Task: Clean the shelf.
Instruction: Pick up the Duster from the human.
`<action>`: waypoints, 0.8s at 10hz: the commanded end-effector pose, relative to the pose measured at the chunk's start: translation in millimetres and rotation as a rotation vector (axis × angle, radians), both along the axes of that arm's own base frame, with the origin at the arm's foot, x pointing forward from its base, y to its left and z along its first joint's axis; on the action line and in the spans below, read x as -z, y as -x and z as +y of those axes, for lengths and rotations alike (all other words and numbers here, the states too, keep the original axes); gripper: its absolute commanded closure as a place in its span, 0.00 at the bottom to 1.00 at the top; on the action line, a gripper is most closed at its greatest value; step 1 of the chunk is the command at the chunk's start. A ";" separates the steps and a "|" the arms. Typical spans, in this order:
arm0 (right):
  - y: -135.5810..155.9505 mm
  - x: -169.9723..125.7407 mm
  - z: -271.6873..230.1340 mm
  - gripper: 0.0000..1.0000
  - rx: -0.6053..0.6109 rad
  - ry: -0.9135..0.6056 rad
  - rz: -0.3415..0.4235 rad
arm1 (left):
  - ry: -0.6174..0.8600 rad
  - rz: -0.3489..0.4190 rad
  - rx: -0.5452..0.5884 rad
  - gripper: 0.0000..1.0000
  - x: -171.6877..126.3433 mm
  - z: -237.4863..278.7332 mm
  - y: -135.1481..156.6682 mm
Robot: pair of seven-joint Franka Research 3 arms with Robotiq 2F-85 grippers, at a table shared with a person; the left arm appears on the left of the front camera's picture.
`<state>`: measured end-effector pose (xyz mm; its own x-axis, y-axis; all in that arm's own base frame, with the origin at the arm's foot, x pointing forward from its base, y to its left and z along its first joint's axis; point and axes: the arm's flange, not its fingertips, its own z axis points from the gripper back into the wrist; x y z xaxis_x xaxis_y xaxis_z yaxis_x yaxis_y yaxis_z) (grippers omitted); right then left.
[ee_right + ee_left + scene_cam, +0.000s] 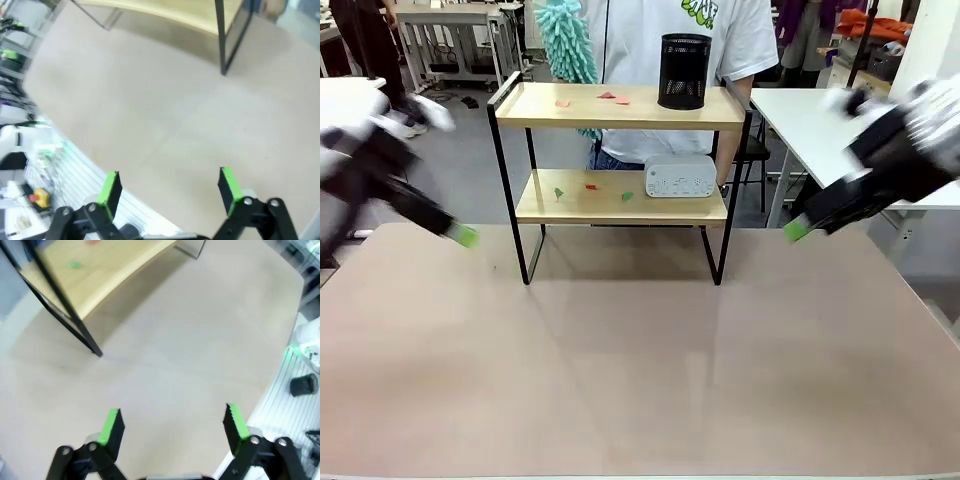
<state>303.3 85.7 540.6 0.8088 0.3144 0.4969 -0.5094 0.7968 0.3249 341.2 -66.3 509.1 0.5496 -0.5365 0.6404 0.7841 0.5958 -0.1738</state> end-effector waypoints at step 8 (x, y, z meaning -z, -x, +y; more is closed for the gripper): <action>68.3 100.4 -310.2 0.00 0.438 -0.978 0.041 | 1.099 0.233 -0.487 0.00 122.1 272.0 6.0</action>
<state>221.7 -241.6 458.7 0.7682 -0.5184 0.3757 -0.2206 0.3365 0.9155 311.0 220.3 396.7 0.7007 0.4934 0.5153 0.3949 0.3334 -0.8561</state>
